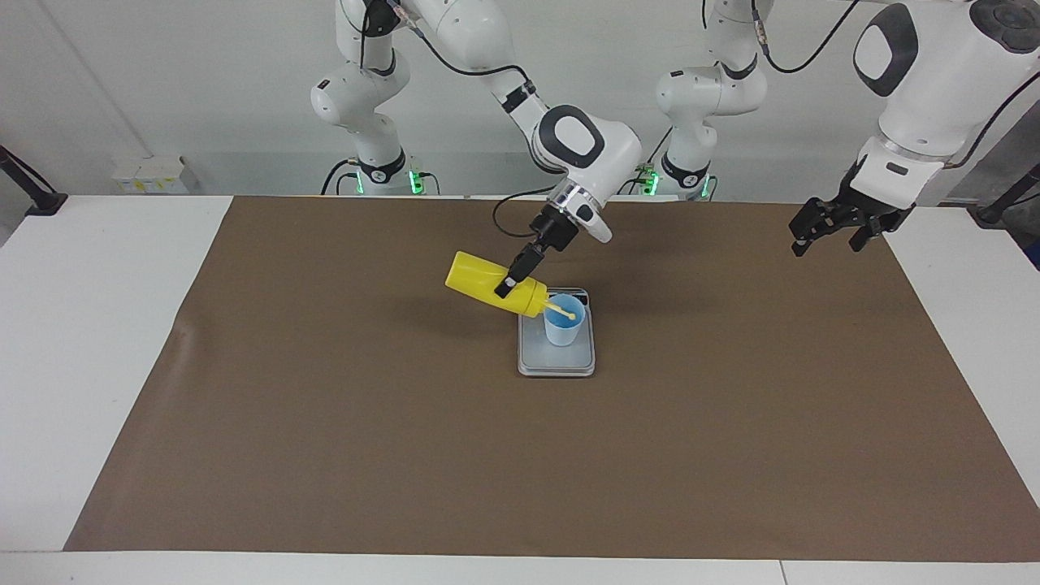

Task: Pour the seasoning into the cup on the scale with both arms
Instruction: 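Tilt the yellow bottle nozzle down over the blue cup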

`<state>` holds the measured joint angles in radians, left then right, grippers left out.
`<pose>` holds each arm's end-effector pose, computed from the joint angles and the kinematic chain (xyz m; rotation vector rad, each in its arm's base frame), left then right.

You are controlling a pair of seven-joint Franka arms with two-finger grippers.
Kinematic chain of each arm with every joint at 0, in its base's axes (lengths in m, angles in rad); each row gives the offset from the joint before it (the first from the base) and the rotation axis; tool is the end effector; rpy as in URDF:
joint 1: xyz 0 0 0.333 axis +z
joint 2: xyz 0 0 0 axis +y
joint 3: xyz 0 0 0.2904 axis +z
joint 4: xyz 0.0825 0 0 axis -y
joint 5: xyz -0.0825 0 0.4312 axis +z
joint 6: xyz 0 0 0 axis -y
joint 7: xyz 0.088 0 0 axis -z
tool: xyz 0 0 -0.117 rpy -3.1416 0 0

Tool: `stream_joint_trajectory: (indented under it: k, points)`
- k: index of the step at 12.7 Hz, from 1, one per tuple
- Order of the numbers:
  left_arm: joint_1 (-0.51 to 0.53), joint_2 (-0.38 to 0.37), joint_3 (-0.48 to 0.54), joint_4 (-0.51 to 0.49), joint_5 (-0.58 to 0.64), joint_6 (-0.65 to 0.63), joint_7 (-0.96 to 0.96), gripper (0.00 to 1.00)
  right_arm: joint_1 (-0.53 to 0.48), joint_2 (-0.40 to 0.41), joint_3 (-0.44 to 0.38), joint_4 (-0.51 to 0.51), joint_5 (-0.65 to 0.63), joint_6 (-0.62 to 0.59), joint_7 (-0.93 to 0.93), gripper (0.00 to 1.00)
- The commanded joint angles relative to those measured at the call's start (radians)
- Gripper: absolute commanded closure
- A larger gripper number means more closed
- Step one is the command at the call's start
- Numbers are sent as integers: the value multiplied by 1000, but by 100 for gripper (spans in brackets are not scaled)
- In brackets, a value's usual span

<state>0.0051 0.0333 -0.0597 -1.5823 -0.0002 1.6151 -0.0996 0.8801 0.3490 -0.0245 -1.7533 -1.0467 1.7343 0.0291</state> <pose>0.6136 -0.0331 0.5666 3.1386 0.0707 -0.0010 0.4956 0.4386 0.3338 1.7191 1.2039 0.1435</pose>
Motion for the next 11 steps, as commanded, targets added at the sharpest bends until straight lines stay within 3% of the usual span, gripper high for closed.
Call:
stream_joint_trajectory:
  k: [1,6,11]
  points:
    - [7,-19,0,-18,-15,-7,-8,0,-58,-94,8,-32,91,48,-14,100]
    - [7,-19,0,-18,-15,-7,-8,0,-180,-241,8,-170,252,212,-31,100]
    - [7,-19,-2,-18,-15,-7,-8,0,-338,-358,8,-379,269,523,-64,100]
